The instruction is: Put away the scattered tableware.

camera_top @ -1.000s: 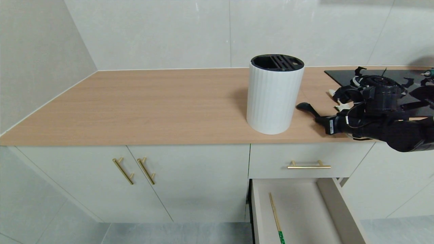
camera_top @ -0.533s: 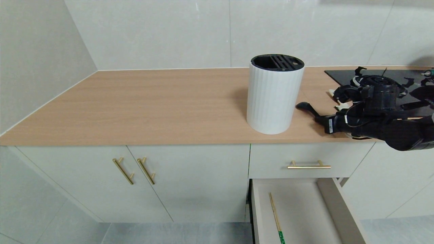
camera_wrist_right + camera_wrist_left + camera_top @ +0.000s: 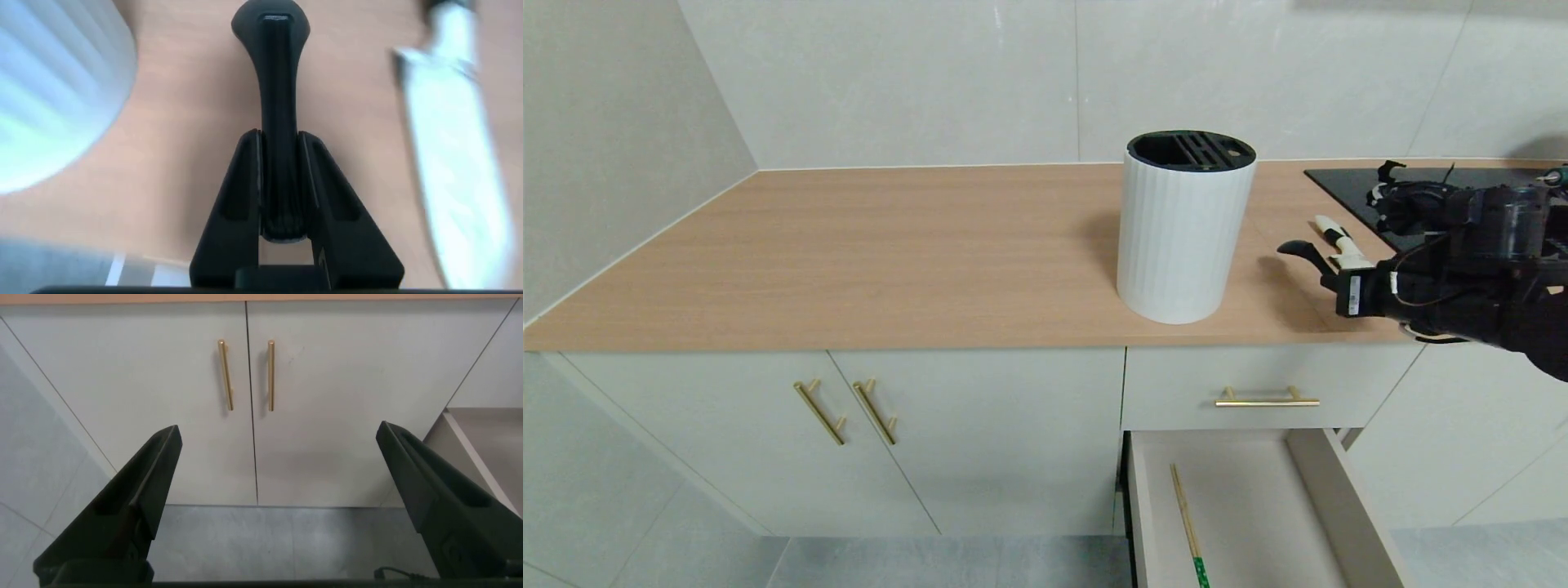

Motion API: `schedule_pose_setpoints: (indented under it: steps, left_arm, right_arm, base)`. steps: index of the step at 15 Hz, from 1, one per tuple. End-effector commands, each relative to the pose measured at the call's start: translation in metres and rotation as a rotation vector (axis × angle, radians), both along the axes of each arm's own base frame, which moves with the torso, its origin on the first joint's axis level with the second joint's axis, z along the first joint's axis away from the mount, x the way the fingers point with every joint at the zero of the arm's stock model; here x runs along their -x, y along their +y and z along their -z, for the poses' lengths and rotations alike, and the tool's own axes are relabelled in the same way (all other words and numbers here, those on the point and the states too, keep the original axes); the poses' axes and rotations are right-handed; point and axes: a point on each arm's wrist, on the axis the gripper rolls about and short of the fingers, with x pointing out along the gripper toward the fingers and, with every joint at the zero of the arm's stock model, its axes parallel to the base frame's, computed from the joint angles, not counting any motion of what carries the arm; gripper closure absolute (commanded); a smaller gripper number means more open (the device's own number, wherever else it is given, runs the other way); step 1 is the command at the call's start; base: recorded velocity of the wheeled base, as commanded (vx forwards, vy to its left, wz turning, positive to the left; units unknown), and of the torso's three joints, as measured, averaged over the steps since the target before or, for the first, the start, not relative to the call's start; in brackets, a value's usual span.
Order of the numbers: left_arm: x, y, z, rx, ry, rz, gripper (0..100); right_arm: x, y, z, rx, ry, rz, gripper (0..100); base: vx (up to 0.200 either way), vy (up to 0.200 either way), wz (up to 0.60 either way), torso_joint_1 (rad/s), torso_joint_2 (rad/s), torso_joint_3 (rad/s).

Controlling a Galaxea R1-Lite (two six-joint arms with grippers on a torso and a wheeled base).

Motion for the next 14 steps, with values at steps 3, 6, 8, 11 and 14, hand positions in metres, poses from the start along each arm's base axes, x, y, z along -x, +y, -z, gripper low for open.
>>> schedule_pose_setpoints:
  steps: [3,6,8,11,14]
  left_arm:
    - [0.0,0.0,0.0,0.0,0.001,-0.001,0]
    - [0.0,0.0,0.0,0.0,0.001,-0.001,0]
    - [0.0,0.0,0.0,0.0,0.001,-0.001,0]
    - [0.0,0.0,0.0,0.0,0.001,-0.001,0]
    - [0.0,0.0,0.0,0.0,0.001,-0.001,0]
  right_arm:
    - [0.073,-0.009,-0.008,-0.066,-0.006,0.035,100]
    - [0.109,-0.013,-0.006,-0.087,-0.011,0.025,100]
    - [0.126,-0.013,0.0,-0.099,0.001,-0.025,100]
    - [0.136,-0.013,0.002,-0.114,-0.002,-0.09,100]
    - [0.159,-0.012,-0.004,-0.109,-0.046,-0.146,100]
  base:
    - [0.0,0.0,0.0,0.0,0.0,0.0]
    - [0.0,0.0,0.0,0.0,0.0,0.0]
    - [0.0,0.0,0.0,0.0,0.0,0.0]
    - [0.0,0.0,0.0,0.0,0.0,0.0]
    - [0.0,0.0,0.0,0.0,0.0,0.0]
